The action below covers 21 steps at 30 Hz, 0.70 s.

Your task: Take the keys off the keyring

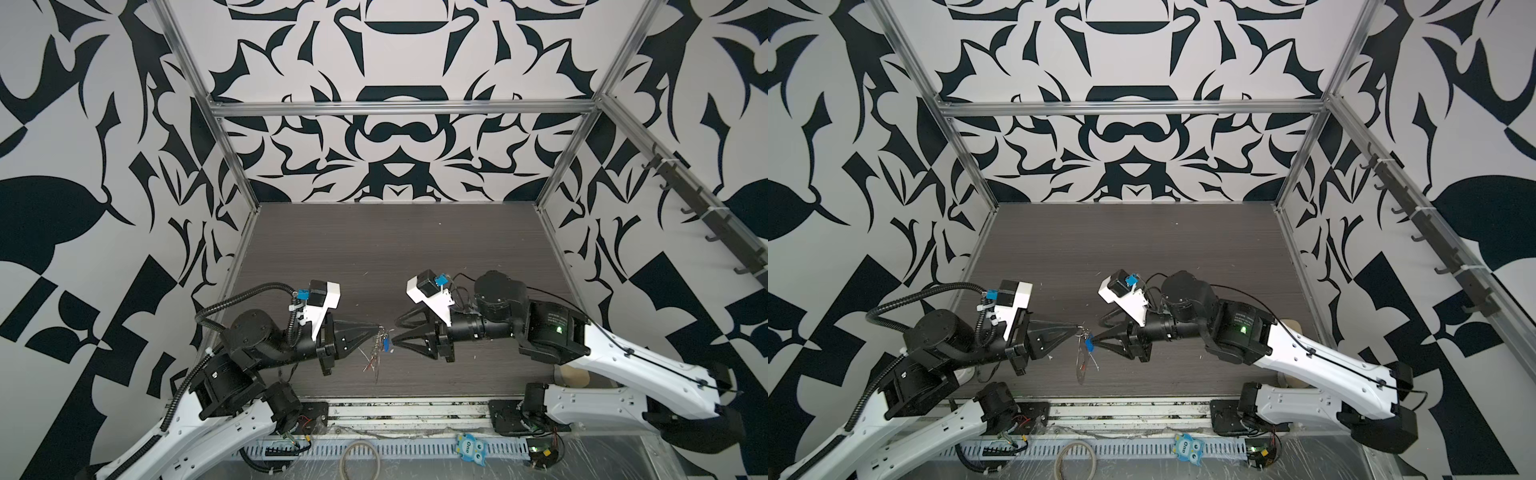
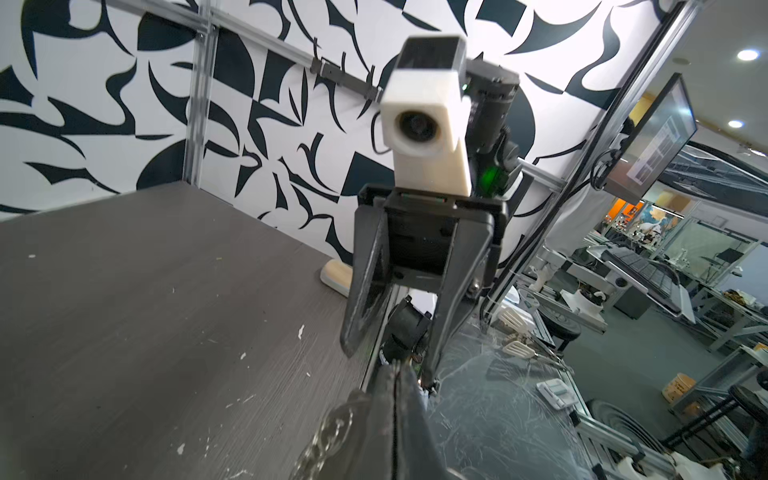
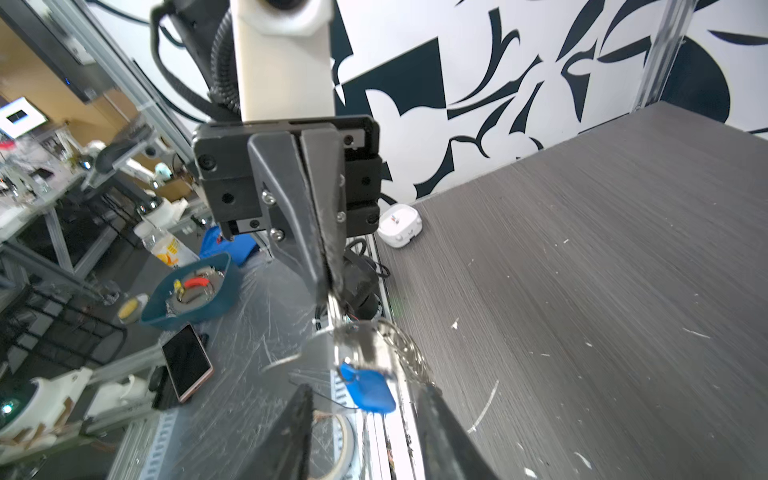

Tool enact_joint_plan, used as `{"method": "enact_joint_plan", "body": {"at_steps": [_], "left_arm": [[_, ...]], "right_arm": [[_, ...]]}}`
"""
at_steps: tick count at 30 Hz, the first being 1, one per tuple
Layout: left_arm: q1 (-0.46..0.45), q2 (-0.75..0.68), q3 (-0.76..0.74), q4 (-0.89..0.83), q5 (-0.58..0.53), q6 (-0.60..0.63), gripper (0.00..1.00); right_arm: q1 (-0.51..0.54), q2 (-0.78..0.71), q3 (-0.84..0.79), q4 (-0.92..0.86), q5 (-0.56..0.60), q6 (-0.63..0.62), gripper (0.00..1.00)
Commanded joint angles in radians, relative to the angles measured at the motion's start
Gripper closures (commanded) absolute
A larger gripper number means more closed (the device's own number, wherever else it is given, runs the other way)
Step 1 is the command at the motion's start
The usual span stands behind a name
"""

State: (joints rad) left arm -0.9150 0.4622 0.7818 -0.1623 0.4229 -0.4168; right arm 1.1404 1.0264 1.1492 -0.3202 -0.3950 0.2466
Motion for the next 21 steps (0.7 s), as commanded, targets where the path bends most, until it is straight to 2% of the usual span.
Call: {"method": "enact_joint_plan", "body": {"at_steps": [1,15,21], "left_arm": [[-0.001,-0.016,-0.01,0.097,-0.014,-0.019,1.0],[-0.001,-0.038,-0.057,0.162,-0.017,-0.054,1.0],[-0.001,-0.04,-0.06,0.161,-0.017,-0.057,1.0]], "right_arm": [[0.003,-0.028,-0.054,0.198,-0.003,0.02,0.51],[0.036,-0.027,-0.141,0.387,0.018,-0.001,0.49],[0.039,-0.043,-0.144,0.386,0.034,-0.01,0.64]]}}
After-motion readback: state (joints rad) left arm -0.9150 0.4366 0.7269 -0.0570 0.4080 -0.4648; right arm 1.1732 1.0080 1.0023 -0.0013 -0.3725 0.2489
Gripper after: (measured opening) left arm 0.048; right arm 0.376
